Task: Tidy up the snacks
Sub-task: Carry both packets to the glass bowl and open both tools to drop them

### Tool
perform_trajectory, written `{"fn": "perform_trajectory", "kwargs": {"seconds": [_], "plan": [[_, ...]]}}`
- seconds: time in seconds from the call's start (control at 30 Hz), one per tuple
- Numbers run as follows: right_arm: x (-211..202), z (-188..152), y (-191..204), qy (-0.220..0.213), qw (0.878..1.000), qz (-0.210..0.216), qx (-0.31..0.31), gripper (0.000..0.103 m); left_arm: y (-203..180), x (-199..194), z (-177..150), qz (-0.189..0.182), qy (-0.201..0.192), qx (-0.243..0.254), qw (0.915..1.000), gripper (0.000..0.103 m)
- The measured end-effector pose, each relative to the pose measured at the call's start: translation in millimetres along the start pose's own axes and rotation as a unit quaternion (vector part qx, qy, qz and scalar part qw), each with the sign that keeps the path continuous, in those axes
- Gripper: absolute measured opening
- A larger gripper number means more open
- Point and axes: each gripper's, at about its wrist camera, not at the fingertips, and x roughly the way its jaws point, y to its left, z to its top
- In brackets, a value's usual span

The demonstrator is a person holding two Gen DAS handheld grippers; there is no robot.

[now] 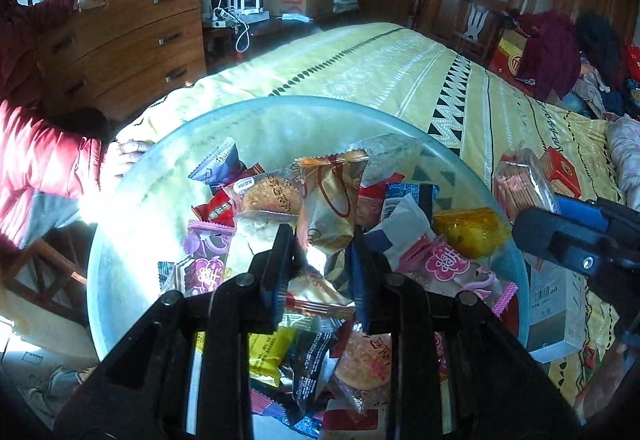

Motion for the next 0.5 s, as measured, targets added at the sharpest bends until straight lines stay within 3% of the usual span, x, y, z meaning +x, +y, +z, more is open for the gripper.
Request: {"fn": "perform_trajectory", "kwargs": {"seconds": [0.1, 0.17, 0.23, 0.27, 0.4, 0.5], "plan": [[-3, 1, 1, 0.001, 1.0, -0.007, -0.003, 0.049, 1, -1, 1, -0.001, 0.001, -0.001, 1.0, 0.03], [-4, 3, 4, -0.002, 1.0, -0.013, -0.006, 0.057, 5, 0, 2, 0.0, 0.004, -0.002, 1.0, 0.039], [-11, 6, 7, -0.012, 1.0, -0.023, -0.009, 0.068, 6, 0, 2, 0.005, 0.004, -0.004, 1.0, 0.073], [-16, 8, 8, -0.016, 0.999, -0.028, -0.011, 0.069, 7, -2, 3, 0.009, -0.003, -0.005, 0.9999, 0.078], [-45, 8, 12, -0.047, 0.998, -0.051, -0.009, 0.07, 5, -24, 5, 0.012, -0.039, -0.017, 0.999, 0.08], [-83, 5, 17, -0.085, 0.994, -0.072, -0.003, 0.076, -8, -42, 10, -0.016, -0.045, -0.011, 0.9988, 0.08]]}}
